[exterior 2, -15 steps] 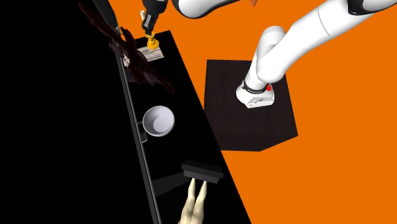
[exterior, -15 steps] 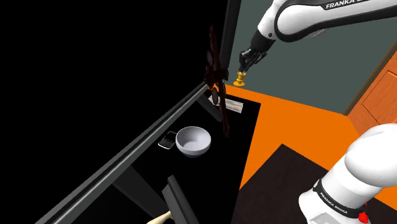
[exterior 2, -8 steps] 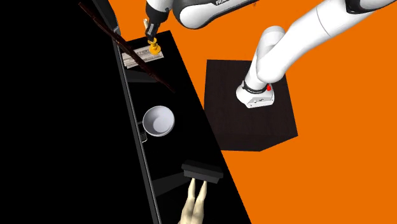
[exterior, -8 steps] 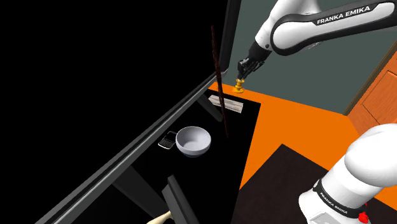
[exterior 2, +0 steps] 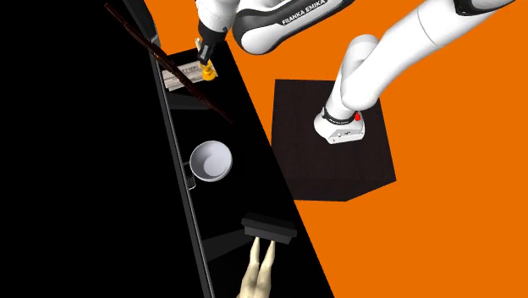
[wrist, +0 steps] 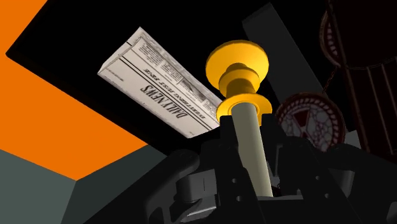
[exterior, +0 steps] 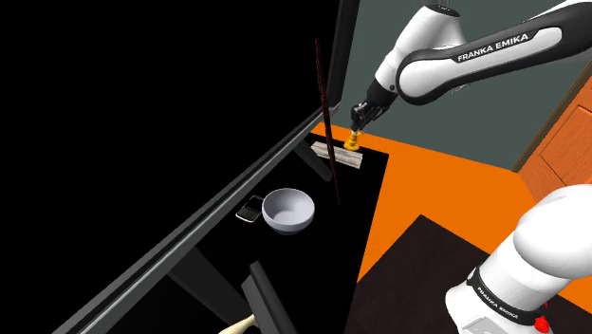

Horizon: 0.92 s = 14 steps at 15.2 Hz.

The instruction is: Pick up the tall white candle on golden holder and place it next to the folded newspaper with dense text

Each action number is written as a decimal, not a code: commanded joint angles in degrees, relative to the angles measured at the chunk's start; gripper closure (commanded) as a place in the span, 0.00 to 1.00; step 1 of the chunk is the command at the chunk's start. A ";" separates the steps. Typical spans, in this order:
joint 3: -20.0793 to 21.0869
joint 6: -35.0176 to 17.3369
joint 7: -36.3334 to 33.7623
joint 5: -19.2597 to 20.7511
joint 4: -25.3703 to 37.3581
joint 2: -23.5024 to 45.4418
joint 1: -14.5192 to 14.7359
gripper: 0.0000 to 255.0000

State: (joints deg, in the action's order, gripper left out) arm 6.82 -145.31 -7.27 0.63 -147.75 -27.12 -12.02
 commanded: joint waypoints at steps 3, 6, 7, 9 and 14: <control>0.25 -3.47 -0.33 0.20 -2.22 1.22 -0.15 1.00; 0.50 -6.20 -0.63 0.45 -3.62 2.55 -0.34 1.00; 0.59 -7.13 -0.75 0.54 -4.06 3.03 -0.42 1.00; 0.79 -8.99 -0.99 0.77 -4.90 4.06 -0.60 1.00; 1.40 -13.75 -1.77 1.53 -6.78 6.94 -1.24 1.00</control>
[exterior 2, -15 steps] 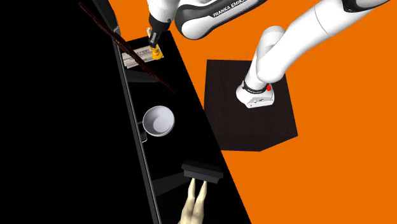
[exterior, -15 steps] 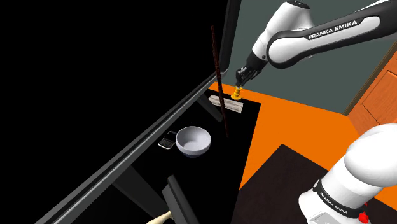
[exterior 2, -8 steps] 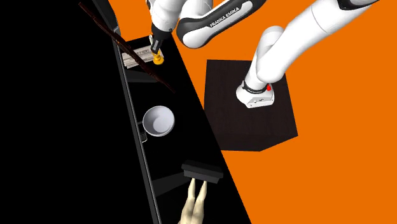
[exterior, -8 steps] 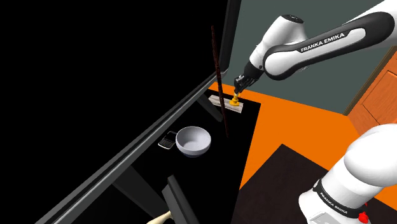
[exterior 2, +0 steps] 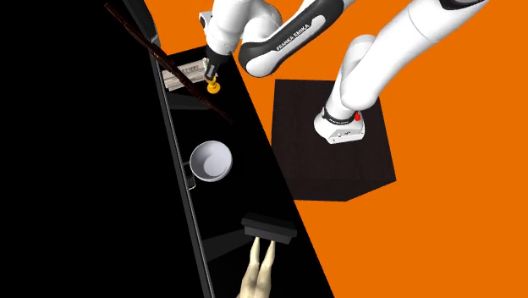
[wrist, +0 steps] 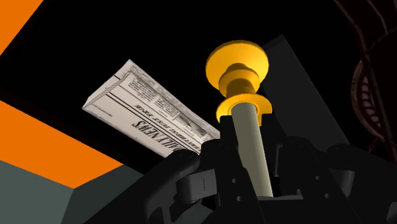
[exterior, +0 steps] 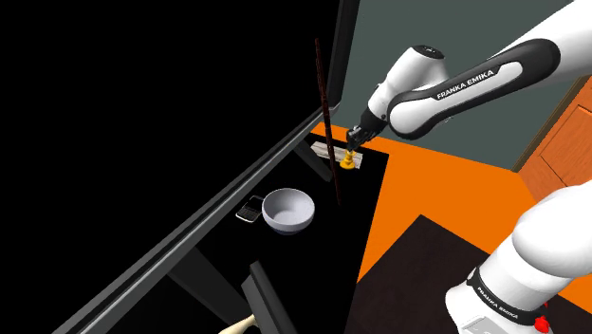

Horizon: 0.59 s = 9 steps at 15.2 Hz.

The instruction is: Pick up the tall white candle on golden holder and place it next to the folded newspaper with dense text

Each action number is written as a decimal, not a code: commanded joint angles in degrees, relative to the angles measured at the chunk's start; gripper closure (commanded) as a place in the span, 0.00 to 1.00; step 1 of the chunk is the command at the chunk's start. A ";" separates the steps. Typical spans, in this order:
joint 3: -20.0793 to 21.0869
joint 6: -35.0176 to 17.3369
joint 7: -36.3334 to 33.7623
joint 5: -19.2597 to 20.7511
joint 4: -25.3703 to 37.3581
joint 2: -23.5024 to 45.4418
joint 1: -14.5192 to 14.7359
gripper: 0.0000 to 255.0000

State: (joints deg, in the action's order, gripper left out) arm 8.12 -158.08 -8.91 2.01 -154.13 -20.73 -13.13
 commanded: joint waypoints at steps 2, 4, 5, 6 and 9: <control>0.42 -2.92 -0.54 0.58 -1.04 1.84 -0.48 1.00; 0.78 -4.88 -1.02 1.10 -1.63 3.21 -0.91 1.00; 0.99 -5.86 -1.29 1.41 -1.91 3.92 -1.16 1.00; 1.22 -6.85 -1.59 1.75 -2.16 4.65 -1.45 1.00; 2.07 -9.83 -2.71 3.06 -2.83 6.96 -2.52 1.00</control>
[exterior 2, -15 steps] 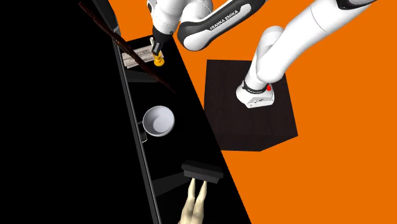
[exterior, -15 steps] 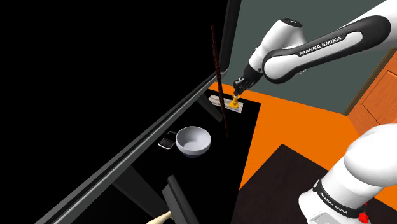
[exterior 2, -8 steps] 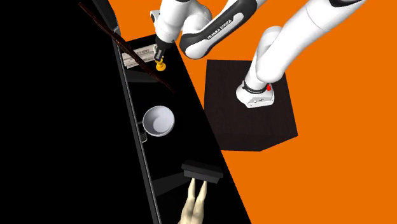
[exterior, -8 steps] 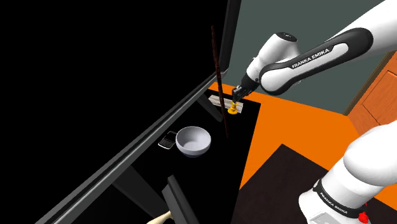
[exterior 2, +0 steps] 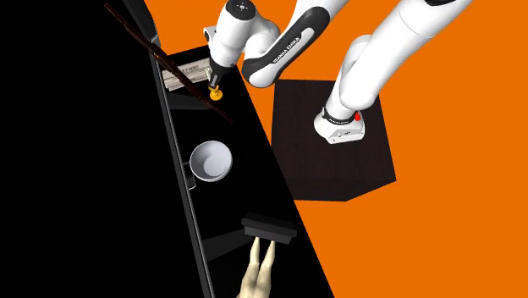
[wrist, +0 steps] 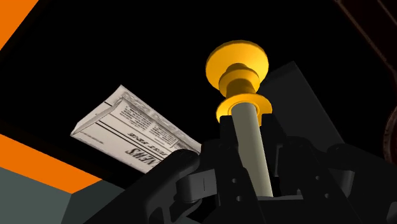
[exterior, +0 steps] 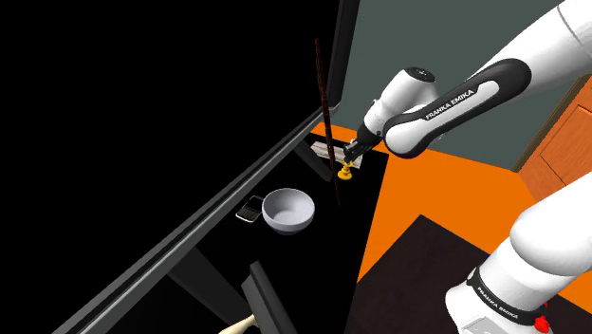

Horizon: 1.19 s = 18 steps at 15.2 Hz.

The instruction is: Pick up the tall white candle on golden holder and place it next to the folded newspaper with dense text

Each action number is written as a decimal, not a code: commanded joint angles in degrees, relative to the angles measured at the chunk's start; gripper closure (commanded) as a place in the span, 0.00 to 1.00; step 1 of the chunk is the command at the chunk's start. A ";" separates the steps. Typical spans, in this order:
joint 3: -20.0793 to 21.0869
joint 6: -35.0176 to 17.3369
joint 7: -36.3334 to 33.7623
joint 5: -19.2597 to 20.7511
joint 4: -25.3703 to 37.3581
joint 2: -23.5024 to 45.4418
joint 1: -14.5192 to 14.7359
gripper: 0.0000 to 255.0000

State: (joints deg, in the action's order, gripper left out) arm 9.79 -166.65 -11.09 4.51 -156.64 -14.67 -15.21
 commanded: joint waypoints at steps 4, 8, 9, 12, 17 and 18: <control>1.08 -3.11 -1.44 1.65 -0.66 2.41 -1.33 1.00; 1.09 -3.11 -1.45 1.67 -0.66 2.42 -1.34 1.00; 1.09 -3.11 -1.45 1.67 -0.66 2.42 -1.34 1.00; 1.09 -3.11 -1.45 1.67 -0.66 2.41 -1.34 0.00; -0.53 1.49 0.64 -1.16 -1.63 -3.16 1.05 0.00; -1.16 3.90 1.25 -1.99 -1.96 -5.88 1.95 0.00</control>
